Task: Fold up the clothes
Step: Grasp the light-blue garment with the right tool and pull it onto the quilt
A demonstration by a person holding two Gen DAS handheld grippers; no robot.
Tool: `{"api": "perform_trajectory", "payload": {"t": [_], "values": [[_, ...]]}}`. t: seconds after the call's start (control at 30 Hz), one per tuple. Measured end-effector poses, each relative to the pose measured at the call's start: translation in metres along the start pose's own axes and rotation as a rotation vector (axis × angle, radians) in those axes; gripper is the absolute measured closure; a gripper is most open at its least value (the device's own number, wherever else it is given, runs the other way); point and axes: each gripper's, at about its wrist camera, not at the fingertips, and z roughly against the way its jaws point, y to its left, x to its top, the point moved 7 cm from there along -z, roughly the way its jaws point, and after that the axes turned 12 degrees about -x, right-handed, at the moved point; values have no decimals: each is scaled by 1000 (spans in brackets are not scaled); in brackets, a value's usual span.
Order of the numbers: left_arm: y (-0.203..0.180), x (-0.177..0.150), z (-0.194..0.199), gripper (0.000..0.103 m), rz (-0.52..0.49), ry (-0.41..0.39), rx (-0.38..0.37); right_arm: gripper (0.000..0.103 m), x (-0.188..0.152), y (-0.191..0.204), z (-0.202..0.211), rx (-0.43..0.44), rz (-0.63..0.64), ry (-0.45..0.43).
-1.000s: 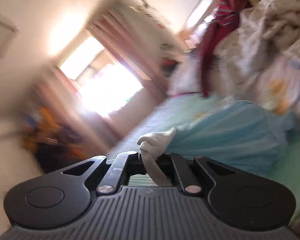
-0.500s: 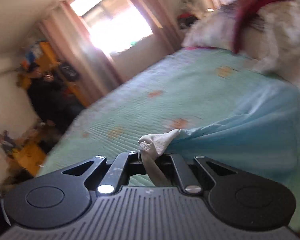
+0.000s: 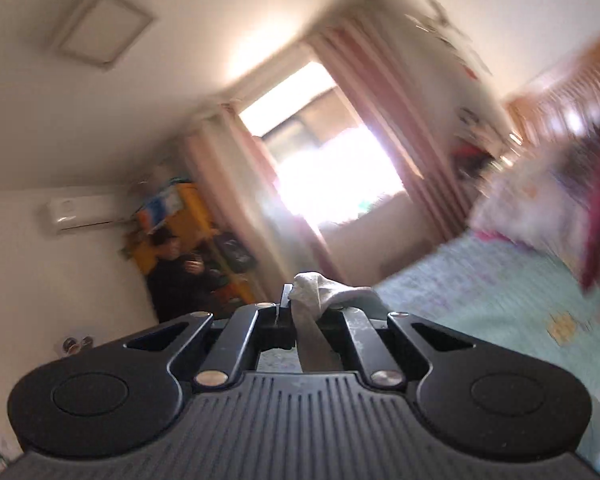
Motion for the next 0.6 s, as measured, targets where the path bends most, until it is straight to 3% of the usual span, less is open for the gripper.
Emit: {"api": "perform_trajectory", "payload": {"t": [0.2, 0.33, 0.37, 0.43, 0.47, 0.5, 0.6], "values": [[14, -5, 9, 1, 8, 3, 38, 98, 86, 44, -24, 101, -29, -70], [29, -13, 17, 1, 46, -12, 42, 97, 99, 64, -31, 80, 58, -108], [32, -16, 17, 1, 49, -11, 45, 92, 92, 60, -33, 60, 85, -99], [38, -25, 15, 1, 38, 5, 54, 70, 62, 39, -45, 19, 155, -6], [40, -30, 11, 1, 35, 18, 58, 44, 37, 26, -48, -9, 187, 72], [42, -35, 7, 1, 35, 36, 59, 24, 8, 14, -54, -40, 213, 166], [38, -48, -8, 1, 6, 96, 46, 23, -107, -37, -61, -166, 287, 469]]}}
